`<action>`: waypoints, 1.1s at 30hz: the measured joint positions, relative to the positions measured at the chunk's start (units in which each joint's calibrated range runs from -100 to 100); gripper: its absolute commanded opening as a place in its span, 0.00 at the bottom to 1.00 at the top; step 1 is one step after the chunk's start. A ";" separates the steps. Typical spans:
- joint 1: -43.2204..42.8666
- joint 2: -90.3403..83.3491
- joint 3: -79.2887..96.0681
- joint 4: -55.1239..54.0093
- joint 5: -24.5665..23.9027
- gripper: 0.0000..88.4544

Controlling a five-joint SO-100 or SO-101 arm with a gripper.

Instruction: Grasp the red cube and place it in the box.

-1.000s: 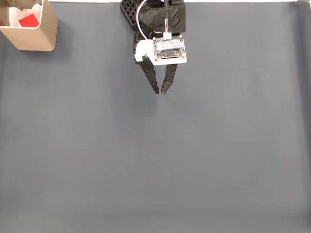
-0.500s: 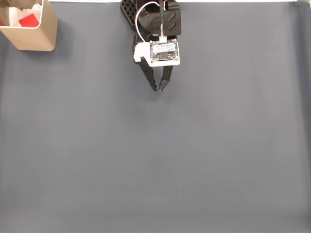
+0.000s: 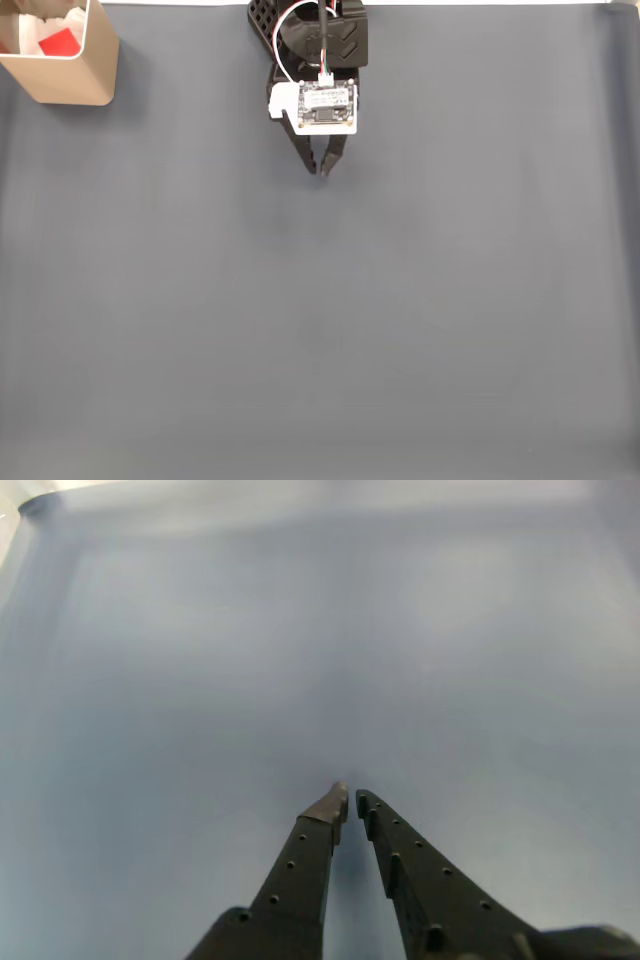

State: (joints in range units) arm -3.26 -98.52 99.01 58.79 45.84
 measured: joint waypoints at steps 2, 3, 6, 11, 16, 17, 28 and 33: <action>0.00 -0.43 0.00 1.91 -0.10 0.00; 0.00 -0.43 0.00 2.55 -0.20 0.00; 0.00 -0.69 0.00 3.90 -0.39 0.00; 0.00 -0.69 0.00 6.05 -0.39 0.00; 0.00 -0.69 0.00 8.19 -0.39 0.00; 0.00 -0.69 0.00 8.67 -0.39 0.00; 0.00 -0.78 0.00 12.33 0.05 0.00; 0.00 -1.48 0.00 14.16 0.05 0.00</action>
State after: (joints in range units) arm -3.26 -100.00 99.01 72.95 45.89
